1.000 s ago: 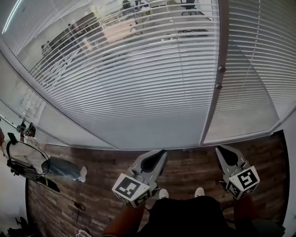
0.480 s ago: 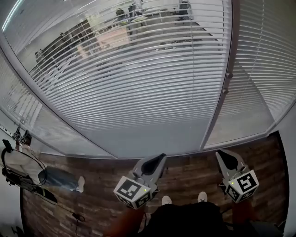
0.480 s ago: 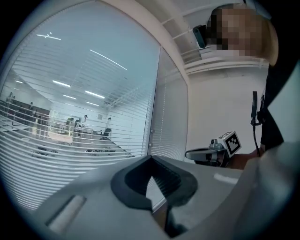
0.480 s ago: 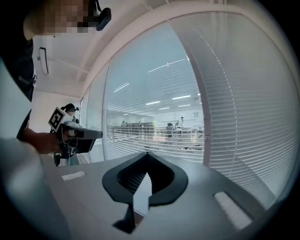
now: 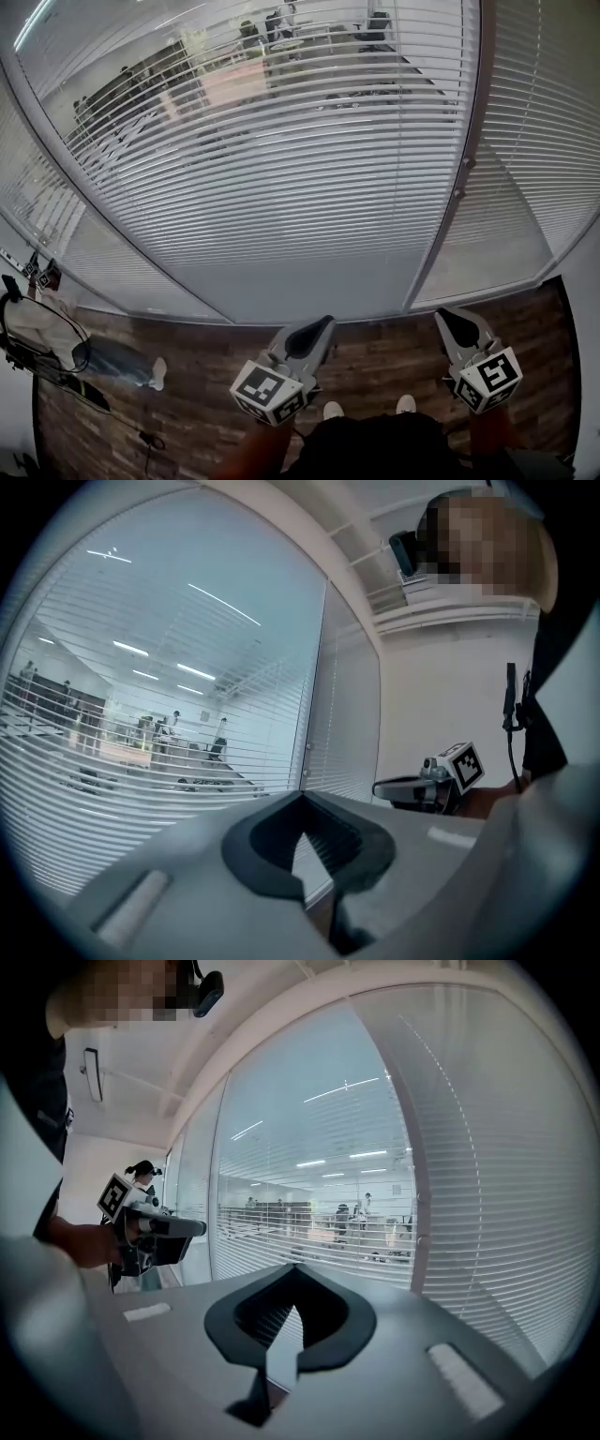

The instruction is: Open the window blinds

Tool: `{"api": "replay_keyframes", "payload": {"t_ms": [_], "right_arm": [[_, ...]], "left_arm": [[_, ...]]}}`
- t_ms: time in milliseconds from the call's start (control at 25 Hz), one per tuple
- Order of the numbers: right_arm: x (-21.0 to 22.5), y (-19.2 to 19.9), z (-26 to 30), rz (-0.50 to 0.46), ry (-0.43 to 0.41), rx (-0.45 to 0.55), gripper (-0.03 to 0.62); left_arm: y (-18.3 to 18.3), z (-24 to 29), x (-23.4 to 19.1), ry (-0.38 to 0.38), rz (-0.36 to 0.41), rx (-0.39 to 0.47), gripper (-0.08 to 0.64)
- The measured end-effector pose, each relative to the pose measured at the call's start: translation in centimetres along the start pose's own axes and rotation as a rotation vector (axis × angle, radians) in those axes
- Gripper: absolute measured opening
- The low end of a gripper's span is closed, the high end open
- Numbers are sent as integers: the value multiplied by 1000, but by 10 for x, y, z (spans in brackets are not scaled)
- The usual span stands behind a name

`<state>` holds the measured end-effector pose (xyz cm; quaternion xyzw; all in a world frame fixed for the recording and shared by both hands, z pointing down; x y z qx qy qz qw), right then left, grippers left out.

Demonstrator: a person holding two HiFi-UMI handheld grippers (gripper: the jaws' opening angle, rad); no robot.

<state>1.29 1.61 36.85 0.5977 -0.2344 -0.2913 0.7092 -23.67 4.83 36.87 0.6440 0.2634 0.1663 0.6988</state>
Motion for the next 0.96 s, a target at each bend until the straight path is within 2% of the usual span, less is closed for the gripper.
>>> {"api": "replay_keyframes", "payload": {"t_ms": [600, 960], "right_arm": [[6, -2, 3, 12, -12, 4, 23], [6, 1, 8, 5, -19, 8, 23]], "left_arm": [[-6, 4, 0, -14, 7, -8, 0], [2, 5, -4, -1, -1, 6, 0]]}}
Point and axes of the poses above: the fingertips, and each gripper's own axes: z forward along the fingers, x to its right, y out of its underside, the point moved 6 cm from there along -z, backward along the fingers, and after that the axes turned 1 degree about -y, right-handed, at the moved point
